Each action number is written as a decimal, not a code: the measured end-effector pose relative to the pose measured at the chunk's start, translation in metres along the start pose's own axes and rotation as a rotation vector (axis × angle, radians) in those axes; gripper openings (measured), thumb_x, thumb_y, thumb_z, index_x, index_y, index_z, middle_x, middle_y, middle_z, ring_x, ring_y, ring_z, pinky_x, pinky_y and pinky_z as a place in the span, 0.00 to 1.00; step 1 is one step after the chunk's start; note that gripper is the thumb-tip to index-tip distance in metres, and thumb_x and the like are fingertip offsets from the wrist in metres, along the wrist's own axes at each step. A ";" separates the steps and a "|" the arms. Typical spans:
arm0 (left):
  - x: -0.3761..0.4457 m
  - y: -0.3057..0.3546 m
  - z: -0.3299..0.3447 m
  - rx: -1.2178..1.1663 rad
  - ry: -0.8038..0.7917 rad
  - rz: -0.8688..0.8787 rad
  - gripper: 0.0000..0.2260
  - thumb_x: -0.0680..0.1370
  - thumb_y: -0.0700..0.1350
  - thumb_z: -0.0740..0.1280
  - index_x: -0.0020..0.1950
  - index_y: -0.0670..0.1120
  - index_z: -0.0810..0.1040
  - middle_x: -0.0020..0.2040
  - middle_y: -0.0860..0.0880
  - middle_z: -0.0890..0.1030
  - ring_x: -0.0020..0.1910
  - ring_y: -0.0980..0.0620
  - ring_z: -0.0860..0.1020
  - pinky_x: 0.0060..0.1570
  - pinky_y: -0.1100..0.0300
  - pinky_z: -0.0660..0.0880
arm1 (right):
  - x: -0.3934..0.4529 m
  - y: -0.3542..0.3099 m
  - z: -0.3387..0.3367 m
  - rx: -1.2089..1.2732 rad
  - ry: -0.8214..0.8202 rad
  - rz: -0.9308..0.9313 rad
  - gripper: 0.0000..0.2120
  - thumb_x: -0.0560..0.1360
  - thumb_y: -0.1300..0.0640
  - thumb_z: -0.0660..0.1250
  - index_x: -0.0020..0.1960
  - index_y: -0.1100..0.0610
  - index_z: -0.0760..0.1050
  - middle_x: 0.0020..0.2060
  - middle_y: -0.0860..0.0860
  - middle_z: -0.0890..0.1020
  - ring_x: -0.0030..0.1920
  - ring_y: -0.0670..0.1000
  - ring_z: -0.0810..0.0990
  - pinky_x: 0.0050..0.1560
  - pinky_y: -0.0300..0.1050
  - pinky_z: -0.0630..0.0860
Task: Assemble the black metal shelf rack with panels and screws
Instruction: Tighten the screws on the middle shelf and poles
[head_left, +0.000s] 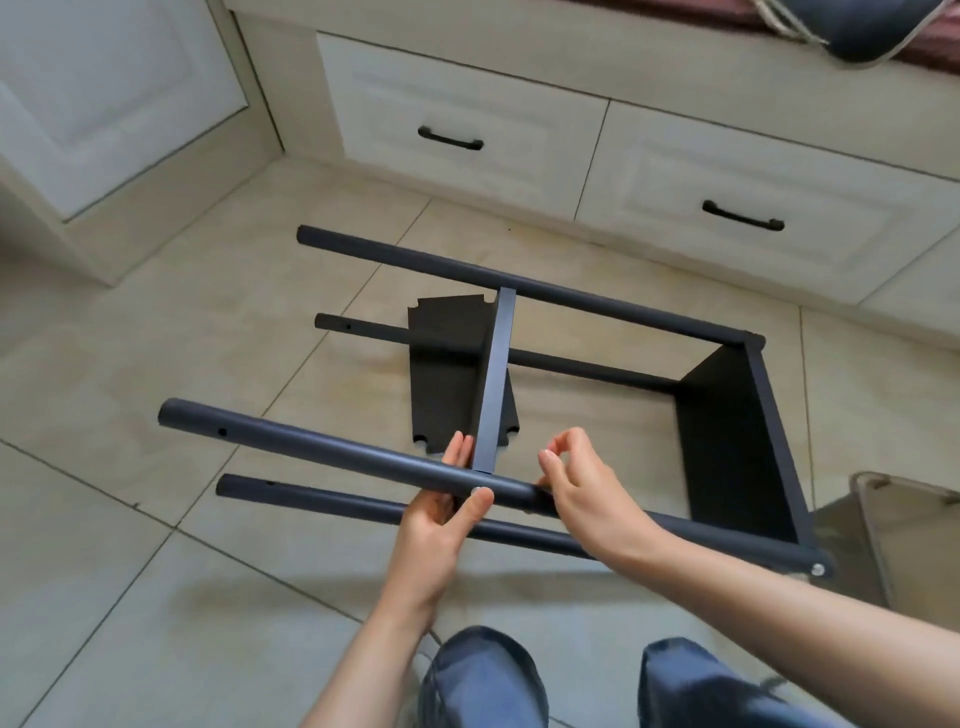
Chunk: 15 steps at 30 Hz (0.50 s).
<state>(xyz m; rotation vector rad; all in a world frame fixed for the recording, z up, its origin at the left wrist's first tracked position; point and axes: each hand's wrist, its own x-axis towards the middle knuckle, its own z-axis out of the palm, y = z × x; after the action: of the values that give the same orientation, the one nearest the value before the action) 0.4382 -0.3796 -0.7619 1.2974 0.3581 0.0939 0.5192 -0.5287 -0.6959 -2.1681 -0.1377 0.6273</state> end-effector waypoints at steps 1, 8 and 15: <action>0.001 -0.003 -0.003 -0.006 0.003 -0.004 0.27 0.72 0.51 0.73 0.70 0.61 0.71 0.69 0.68 0.74 0.69 0.67 0.71 0.59 0.73 0.71 | 0.001 0.001 0.002 -0.008 -0.011 0.001 0.08 0.84 0.48 0.53 0.49 0.50 0.64 0.45 0.55 0.79 0.49 0.57 0.78 0.51 0.50 0.74; 0.005 -0.011 -0.009 -0.048 0.011 -0.004 0.27 0.69 0.61 0.77 0.67 0.70 0.74 0.71 0.65 0.73 0.69 0.67 0.70 0.57 0.74 0.72 | 0.013 0.001 0.004 -0.061 -0.074 0.043 0.07 0.83 0.48 0.56 0.51 0.51 0.67 0.45 0.53 0.81 0.48 0.54 0.79 0.52 0.50 0.75; -0.001 -0.029 -0.018 -0.088 0.066 -0.032 0.28 0.73 0.51 0.75 0.71 0.57 0.71 0.70 0.65 0.74 0.71 0.65 0.70 0.59 0.74 0.69 | 0.044 0.006 -0.002 0.110 -0.247 0.117 0.04 0.80 0.58 0.65 0.48 0.57 0.75 0.40 0.50 0.86 0.40 0.46 0.83 0.48 0.45 0.81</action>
<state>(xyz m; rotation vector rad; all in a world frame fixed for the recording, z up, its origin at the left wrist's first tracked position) 0.4278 -0.3714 -0.7933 1.2032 0.4267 0.1245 0.5575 -0.5197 -0.7163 -1.9974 -0.1049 0.9477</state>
